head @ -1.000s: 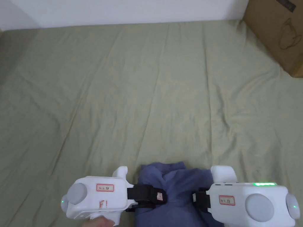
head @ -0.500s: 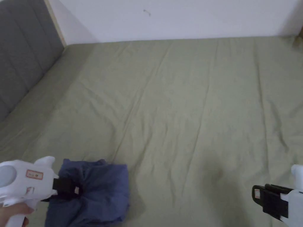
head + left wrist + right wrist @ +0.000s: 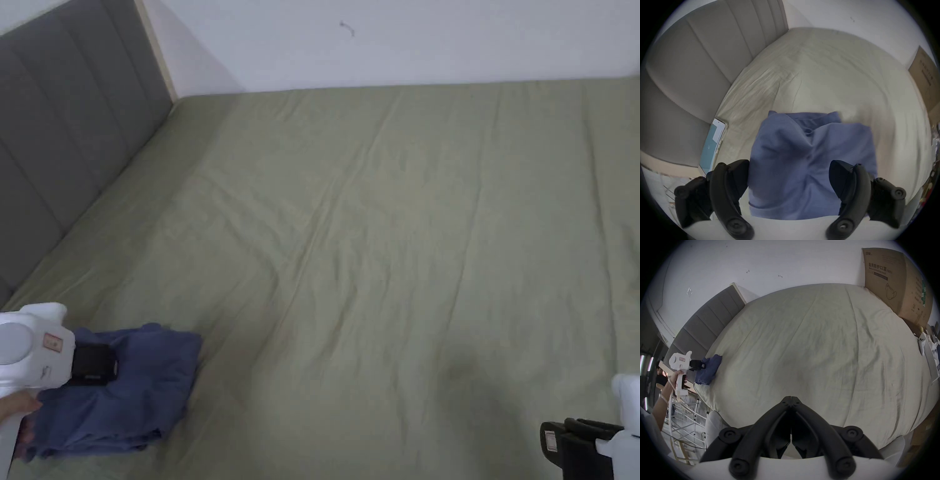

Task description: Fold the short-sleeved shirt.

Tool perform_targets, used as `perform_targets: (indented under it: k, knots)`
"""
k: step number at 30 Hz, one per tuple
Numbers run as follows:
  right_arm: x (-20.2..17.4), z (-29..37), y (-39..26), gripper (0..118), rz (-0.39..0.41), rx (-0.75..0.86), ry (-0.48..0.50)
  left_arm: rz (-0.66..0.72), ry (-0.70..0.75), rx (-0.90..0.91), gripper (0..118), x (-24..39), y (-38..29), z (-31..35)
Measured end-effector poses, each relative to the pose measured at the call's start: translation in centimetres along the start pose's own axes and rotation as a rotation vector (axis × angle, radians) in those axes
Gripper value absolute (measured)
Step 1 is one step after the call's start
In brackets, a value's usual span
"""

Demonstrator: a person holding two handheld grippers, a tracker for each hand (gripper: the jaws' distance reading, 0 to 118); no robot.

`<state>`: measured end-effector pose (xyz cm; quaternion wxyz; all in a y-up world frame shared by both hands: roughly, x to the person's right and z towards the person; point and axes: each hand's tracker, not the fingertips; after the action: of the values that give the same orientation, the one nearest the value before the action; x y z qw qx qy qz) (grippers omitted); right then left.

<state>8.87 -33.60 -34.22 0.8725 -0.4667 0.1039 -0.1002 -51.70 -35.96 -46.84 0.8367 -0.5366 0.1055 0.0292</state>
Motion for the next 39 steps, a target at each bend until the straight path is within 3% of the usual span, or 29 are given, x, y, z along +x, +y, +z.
perform_targets:
  k: [3, 5, 8, 9, 11, 17, 21, 23, 27, 33, 34, 35, 36, 37, 38, 39]
  knots:
    - [0.3, 0.5, 0.2, 0, -0.005, 0.005, 0.001, 0.118, -0.157, 0.056, 99, -0.1, 0.1, 3.0]
    - [0.3, 1.0, 0.1, 0, -0.002, 0.017, 0.004, 0.143, -0.234, 0.127, 90, 0.6, -0.2, 5.8]
    - [0.6, 2.2, -0.1, 0, -0.017, 0.056, 0.012, 0.054, -0.295, 0.249, 16, 5.0, -1.6, 10.7]
    - [0.7, 2.6, 0.0, 0, -0.021, 0.068, 0.023, 0.021, -0.294, 0.297, 5, 6.7, -2.4, 12.3]
    - [0.7, 3.6, 0.1, 0, -0.021, 0.091, 0.023, -0.013, -0.346, 0.375, 0, 10.4, -4.1, 15.5]
    - [0.4, 8.2, 0.9, 0, 0.016, 0.263, -0.034, -0.156, -0.38, 0.572, 0, 21.0, -9.8, 22.9]
    - [-0.5, 12.0, 1.7, 0, 0.063, 0.431, -0.11, -0.134, -0.399, 0.722, 0, 25.5, -12.2, 25.6]
    - [-1.1, 13.8, 2.3, 0, 0.076, 0.499, -0.149, -0.11, -0.455, 0.779, 0, 26.9, -12.7, 26.8]
    - [-2.0, 16.8, 2.8, 0, 0.089, 0.654, -0.217, -0.135, -0.401, 0.873, 0, 29.3, -13.2, 29.1]
    - [-2.6, 18.9, 2.3, 0, 0.08, 0.736, -0.231, -0.116, -0.316, 0.93, 0, 30.2, -13.3, 31.0]
    - [-2.7, 18.8, 2.3, 0, 0.087, 0.74, -0.238, -0.112, -0.316, 0.945, 10, 30.1, -13.4, 31.1]
    - [-2.8, 18.8, 2.2, 0, 0.092, 0.745, -0.252, -0.116, -0.32, 0.945, 30, 29.9, -13.6, 31.4]
    - [-2.9, 18.8, 2.1, 5, 0.093, 0.749, -0.26, -0.116, -0.322, 0.942, 73, 29.8, -13.6, 31.5]
    - [-2.8, 18.8, 2.0, 15, 0.083, 0.763, -0.269, -0.122, -0.337, 0.939, 104, 29.8, -13.6, 31.6]
    - [-2.7, 18.8, 2.1, 33, 0.064, 0.77, -0.269, -0.129, -0.362, 0.928, 118, 29.8, -13.6, 31.5]
    - [-2.5, 18.8, 2.1, 60, 0.053, 0.765, -0.258, -0.127, -0.366, 0.932, 117, 29.8, -14.0, 31.7]
